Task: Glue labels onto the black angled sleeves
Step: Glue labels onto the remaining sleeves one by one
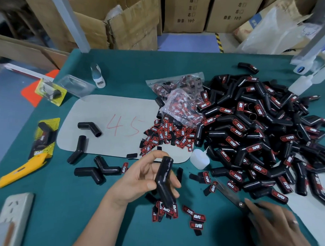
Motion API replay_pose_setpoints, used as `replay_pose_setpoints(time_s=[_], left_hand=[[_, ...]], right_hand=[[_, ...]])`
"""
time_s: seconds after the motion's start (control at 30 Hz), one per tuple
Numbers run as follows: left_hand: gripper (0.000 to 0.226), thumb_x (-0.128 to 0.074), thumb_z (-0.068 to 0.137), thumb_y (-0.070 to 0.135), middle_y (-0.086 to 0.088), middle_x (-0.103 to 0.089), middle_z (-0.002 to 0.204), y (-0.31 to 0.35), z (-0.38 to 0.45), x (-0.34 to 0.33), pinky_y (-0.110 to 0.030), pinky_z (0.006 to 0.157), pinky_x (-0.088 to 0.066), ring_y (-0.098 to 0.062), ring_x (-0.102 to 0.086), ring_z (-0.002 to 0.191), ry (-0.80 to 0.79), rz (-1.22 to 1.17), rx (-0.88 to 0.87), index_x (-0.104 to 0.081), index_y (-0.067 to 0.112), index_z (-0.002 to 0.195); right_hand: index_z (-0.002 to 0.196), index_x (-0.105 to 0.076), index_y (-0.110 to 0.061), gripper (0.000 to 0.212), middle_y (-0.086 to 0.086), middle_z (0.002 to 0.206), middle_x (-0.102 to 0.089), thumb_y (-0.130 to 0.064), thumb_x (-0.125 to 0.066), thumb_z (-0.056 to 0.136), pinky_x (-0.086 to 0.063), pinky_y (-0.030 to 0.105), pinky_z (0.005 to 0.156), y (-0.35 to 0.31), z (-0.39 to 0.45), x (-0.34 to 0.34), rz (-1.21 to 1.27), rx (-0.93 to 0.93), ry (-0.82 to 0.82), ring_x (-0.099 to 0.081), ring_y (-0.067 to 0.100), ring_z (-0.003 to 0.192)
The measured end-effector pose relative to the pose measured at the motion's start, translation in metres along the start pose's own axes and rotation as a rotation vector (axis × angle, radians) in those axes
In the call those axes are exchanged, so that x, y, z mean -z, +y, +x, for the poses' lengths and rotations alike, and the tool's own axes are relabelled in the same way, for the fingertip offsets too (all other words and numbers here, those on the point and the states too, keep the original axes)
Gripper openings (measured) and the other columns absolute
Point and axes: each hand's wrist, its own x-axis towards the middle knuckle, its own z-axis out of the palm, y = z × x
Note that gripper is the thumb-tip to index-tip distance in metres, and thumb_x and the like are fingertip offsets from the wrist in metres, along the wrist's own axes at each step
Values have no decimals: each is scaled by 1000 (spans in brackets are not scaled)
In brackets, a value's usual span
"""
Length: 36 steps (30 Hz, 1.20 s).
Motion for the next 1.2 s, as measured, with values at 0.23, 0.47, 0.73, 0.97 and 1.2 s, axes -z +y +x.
replay_pose_setpoints(time_s=[0.23, 0.47, 0.73, 0.97, 1.2], left_hand=[[56, -72, 100, 25, -21, -73, 116, -3, 3, 10, -40, 83, -62, -32, -77, 95, 67, 7, 18, -44, 13, 146], [55, -70, 101, 23, -21, -73, 118, -5, 1, 12, -39, 83, -62, -32, -77, 97, 37, 2, 6, -42, 12, 147], [61, -71, 100, 24, -23, -73, 117, -9, 2, 15, -39, 87, -62, -31, -77, 97, -14, -105, -21, -38, 2, 146], [64, -72, 100, 27, -23, -73, 120, -7, 2, 7, -37, 88, -62, -29, -77, 99, -98, -163, -42, -36, -1, 145], [65, -73, 99, 26, -25, -72, 120, -7, 2, 5, -38, 87, -62, -31, -77, 99, -117, -175, -22, -35, -3, 143]], right_hand=[[125, -74, -18, 63, 15, 78, -63, -49, -24, 103, -60, 54, 56, 0, 16, 25, 104, 66, -129, -66, 43, 63], [106, -72, -28, 44, 17, 67, -53, -38, -42, 75, -56, 49, 54, -9, 23, 47, 79, 20, -164, -64, 46, 59], [116, -77, -17, 54, 3, 76, -61, -49, -37, 100, -45, 21, 59, -62, 30, 70, 406, -36, -73, -53, 10, 65], [133, -59, -33, 46, -1, 93, -42, -30, -53, 87, -48, 27, 43, -89, 64, 59, 278, 162, 44, -62, 28, 55], [129, -74, -26, 43, 3, 75, -55, -26, -55, 90, -45, 25, 38, -88, 62, 54, 185, 265, 4, -60, 21, 60]])
